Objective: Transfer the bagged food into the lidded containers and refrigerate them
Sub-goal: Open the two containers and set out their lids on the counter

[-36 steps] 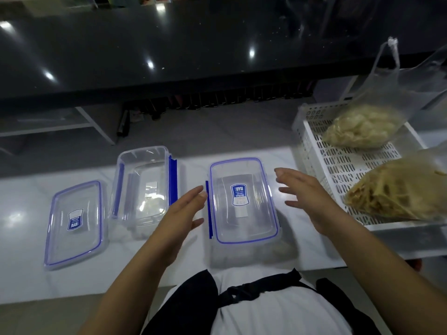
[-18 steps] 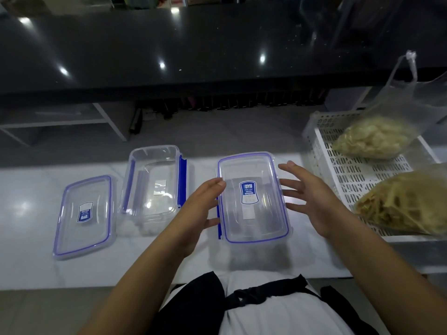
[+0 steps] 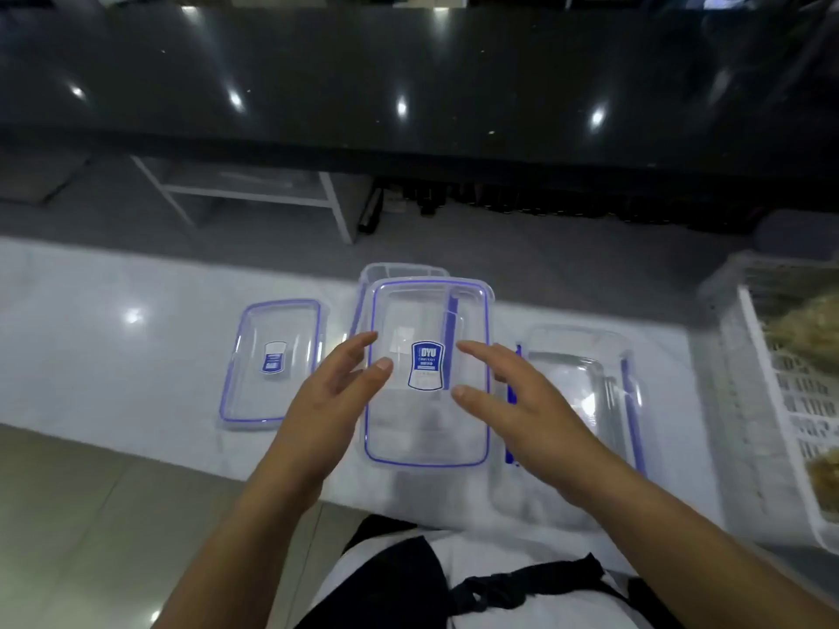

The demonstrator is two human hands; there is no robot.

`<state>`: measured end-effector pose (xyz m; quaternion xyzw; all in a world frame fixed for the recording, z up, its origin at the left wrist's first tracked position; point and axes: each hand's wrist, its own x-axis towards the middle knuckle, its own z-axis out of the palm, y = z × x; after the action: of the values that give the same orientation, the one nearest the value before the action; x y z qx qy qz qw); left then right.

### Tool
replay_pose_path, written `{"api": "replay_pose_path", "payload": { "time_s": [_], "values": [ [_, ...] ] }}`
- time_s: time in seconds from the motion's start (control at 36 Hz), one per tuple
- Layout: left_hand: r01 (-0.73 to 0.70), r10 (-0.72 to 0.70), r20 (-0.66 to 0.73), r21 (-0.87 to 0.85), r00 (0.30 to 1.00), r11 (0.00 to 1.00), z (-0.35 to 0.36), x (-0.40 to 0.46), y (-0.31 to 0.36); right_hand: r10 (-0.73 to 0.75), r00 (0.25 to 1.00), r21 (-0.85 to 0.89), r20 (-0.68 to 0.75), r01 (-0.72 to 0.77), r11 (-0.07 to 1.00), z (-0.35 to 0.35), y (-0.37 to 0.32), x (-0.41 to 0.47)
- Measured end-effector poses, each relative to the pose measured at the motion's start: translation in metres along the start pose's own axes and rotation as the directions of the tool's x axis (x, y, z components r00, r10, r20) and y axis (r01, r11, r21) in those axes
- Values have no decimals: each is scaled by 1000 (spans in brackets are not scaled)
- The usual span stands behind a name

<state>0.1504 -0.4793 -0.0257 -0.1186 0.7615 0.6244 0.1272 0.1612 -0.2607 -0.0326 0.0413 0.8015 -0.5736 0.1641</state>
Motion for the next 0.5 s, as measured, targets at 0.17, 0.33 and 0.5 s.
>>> {"api": "replay_pose_path", "payload": {
  "time_s": [0.17, 0.33, 0.5],
  "values": [
    [63, -81, -221, -88, 972, 994, -72, -4, -22, -14, 977, -40, 214, 23, 999, 74, -39, 25],
    [126, -171, -333, -151, 927, 980, -144, 1, -43, -38, 938, -143, 343, 92, 985, 153, -82, 75],
    [204, -214, -393, -67, 894, 977, -220, 37, -59, 36, 918, -179, 395, 38, 983, 240, -112, 128]
  ]
}}
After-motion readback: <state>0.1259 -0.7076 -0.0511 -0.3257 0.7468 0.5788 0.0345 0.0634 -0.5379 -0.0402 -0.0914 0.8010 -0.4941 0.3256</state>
